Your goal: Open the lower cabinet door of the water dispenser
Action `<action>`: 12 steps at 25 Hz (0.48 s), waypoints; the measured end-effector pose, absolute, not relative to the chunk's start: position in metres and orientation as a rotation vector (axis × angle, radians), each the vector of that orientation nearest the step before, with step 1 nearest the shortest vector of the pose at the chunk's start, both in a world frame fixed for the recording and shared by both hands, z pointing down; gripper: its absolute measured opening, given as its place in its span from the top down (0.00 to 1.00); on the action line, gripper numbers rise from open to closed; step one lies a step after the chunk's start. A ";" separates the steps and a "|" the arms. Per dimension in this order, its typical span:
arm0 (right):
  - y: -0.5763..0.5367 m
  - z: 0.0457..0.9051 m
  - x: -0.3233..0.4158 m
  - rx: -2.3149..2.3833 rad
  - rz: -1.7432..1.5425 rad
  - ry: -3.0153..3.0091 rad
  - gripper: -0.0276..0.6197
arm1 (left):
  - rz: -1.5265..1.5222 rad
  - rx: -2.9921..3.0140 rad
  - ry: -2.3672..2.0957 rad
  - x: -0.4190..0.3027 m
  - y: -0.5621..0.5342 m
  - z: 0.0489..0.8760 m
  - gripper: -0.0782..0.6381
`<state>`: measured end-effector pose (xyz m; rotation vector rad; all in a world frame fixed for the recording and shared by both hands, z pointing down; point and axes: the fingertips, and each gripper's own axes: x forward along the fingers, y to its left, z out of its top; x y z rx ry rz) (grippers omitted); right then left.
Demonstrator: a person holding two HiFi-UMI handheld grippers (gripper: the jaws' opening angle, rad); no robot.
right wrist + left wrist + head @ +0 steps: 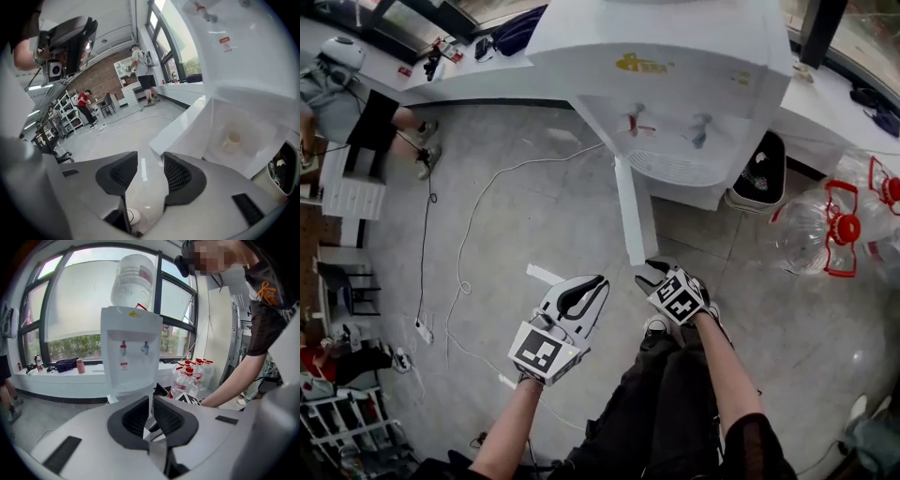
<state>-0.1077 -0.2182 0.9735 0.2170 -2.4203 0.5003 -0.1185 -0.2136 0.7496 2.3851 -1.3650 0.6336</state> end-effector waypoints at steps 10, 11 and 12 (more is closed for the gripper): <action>-0.194 0.975 -0.181 0.090 0.449 -2.396 0.67 | 0.607 2.243 -1.524 -0.197 -0.170 0.754 0.85; -0.194 0.974 -0.186 0.088 0.448 -2.390 0.67 | 0.607 2.231 -1.535 -0.203 -0.168 0.753 0.85; -0.194 0.972 -0.188 0.089 0.452 -2.384 0.67 | 0.605 2.220 -1.542 -0.209 -0.165 0.750 0.85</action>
